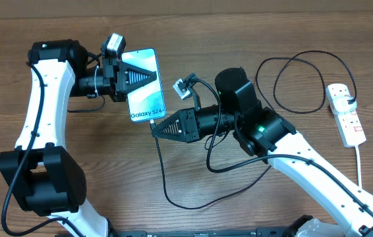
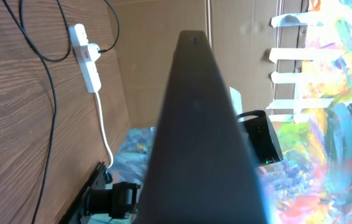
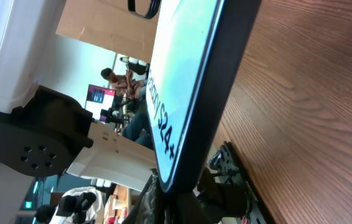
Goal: Plug charger to phone and switch on socket
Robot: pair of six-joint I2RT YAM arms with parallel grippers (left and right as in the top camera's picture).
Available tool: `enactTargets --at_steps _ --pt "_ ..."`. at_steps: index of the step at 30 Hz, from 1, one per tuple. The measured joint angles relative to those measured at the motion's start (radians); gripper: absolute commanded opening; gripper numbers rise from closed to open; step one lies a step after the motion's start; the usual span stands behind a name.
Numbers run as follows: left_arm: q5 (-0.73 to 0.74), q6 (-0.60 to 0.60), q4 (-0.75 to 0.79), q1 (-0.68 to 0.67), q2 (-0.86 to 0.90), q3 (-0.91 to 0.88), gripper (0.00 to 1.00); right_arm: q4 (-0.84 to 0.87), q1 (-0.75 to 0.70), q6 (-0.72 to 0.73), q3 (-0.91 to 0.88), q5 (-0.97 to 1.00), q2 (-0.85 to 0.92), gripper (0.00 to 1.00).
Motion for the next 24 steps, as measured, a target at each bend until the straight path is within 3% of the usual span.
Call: enactTargets --at_steps 24 --pt "0.0 0.0 0.038 0.0 0.0 0.0 0.04 0.007 0.024 0.0 0.0 0.026 0.0 0.04"
